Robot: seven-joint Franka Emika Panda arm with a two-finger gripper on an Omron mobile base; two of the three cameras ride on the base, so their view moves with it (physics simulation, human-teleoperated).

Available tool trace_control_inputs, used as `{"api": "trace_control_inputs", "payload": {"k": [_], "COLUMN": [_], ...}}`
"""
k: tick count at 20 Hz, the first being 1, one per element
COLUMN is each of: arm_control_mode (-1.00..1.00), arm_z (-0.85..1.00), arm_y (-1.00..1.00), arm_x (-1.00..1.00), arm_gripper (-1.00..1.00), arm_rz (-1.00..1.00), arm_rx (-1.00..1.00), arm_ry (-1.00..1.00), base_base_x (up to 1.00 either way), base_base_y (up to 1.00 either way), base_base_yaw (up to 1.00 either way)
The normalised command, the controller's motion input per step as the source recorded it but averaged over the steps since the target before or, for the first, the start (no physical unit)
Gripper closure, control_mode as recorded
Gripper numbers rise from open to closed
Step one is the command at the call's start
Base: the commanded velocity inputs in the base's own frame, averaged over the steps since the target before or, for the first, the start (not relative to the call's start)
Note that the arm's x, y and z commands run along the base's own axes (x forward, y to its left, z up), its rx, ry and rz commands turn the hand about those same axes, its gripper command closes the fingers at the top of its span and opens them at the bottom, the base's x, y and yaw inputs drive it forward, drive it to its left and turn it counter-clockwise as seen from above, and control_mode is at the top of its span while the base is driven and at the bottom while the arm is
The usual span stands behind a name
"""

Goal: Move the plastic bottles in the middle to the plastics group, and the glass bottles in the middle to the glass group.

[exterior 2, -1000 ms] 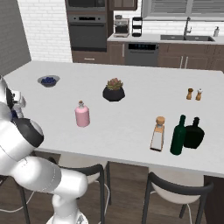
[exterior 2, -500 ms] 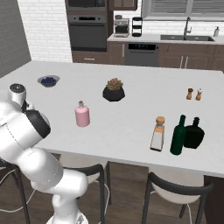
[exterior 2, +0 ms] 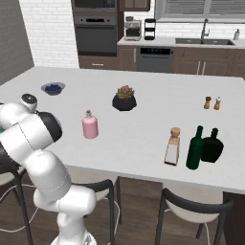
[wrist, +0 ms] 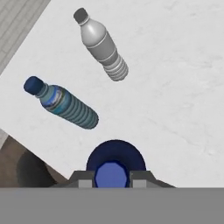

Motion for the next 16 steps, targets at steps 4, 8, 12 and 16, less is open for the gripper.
{"api": "trace_control_inputs", "payload": {"k": [4,8,12,16], "arm_control_mode": [-1.00,-1.00,-1.00,-1.00], "arm_z": [0.00,-0.05,-0.04,-0.01], "arm_y": [0.29,0.23,0.10,0.15], "arm_x": [0.01,0.11,0.21,0.26], "arm_gripper": [1.00,1.00,1.00,1.00], "arm_rz": [0.00,0.00,0.00,0.00], "arm_rx": [0.02,0.00,-0.02,-0.05], "arm_ry": [0.00,-0.04,-0.11,-0.07], "base_base_x": [0.00,0.00,0.00,0.00], "base_base_y": [0.00,0.00,0.00,0.00], "base_base_yaw": [0.00,0.00,0.00,0.00]}}
